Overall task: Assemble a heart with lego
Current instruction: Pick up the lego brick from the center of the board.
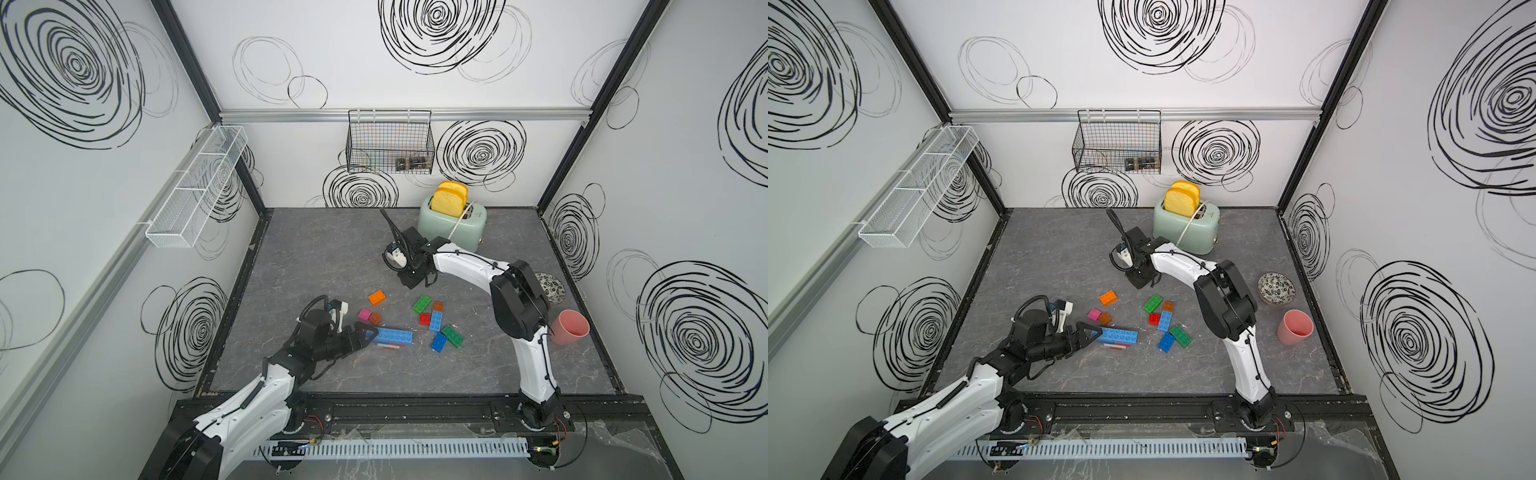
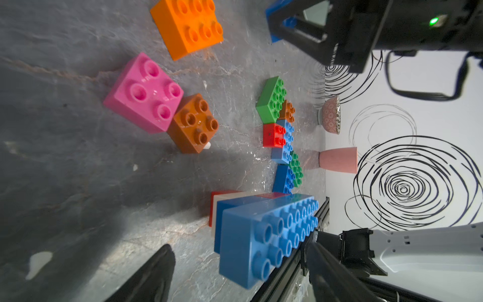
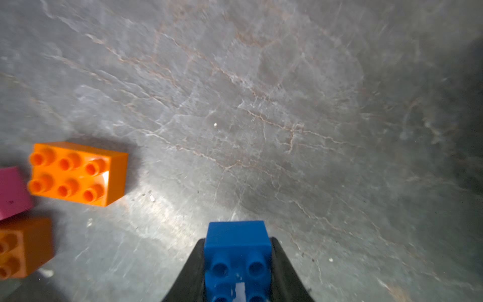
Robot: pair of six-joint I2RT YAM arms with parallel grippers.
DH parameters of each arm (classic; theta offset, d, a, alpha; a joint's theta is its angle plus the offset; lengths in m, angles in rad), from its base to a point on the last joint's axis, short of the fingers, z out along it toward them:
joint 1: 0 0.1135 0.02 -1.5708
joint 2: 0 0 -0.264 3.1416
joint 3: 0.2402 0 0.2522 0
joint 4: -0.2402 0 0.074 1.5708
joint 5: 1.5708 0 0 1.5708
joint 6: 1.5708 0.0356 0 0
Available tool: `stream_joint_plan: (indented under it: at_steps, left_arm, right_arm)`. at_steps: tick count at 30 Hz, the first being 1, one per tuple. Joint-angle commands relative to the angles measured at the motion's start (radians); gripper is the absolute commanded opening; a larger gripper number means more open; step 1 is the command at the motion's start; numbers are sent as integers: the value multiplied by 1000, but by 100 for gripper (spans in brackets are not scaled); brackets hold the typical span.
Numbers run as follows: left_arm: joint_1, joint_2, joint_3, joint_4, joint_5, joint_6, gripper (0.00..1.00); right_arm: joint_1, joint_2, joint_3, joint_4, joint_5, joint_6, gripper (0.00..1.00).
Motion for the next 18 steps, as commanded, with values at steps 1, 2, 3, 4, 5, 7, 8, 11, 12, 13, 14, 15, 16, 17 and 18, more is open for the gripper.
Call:
stream_joint_plan:
  at_steps: [1,2,3,4,5,7,8,11,12,13,14,15,16,17,18]
  left_arm:
    - [-17,23,-7,82,-9,-7,81]
    - [-19,31,-12,106,-3,-14,81]
    - [-23,40,-15,130,0,-24,81]
    - [-28,47,-16,141,1,-27,81]
    - [-36,55,-14,149,-2,-26,81]
    - [-46,72,-13,157,-5,-20,81]
    - [-51,81,-14,160,-7,-17,81]
    - [-58,97,-16,168,-14,-13,78]
    - [-61,102,-17,170,-18,-12,77]
    - [-62,105,-17,172,-20,-12,77]
    - [-65,109,-17,172,-24,-10,76]
    - [-68,115,-17,171,-27,-8,75]
    - [-69,118,-17,170,-31,-8,74]
    - [-71,121,-19,168,-35,-6,74]
    - [-74,123,-19,168,-38,-6,73]
  right_arm:
    - [30,-89,-33,-30,-18,-21,25]
    - [37,-103,-47,-32,-21,-20,25]
    - [43,-117,-59,-31,-21,-19,25]
    - [48,-127,-68,-31,-24,-17,24]
    - [54,-141,-81,-32,-34,-16,24]
    - [66,-166,-99,-34,-48,-16,23]
    - [74,-180,-111,-35,-56,-20,23]
    - [98,-216,-143,-36,-100,-55,23]
    - [106,-227,-151,-38,-118,-67,23]
    - [114,-235,-162,-37,-130,-75,23]
    - [122,-246,-170,-38,-137,-80,23]
    - [129,-257,-181,-38,-143,-87,23]
    - [135,-266,-187,-37,-147,-92,23]
    - [142,-276,-197,-36,-152,-94,23]
    - [148,-285,-204,-34,-156,-97,23]
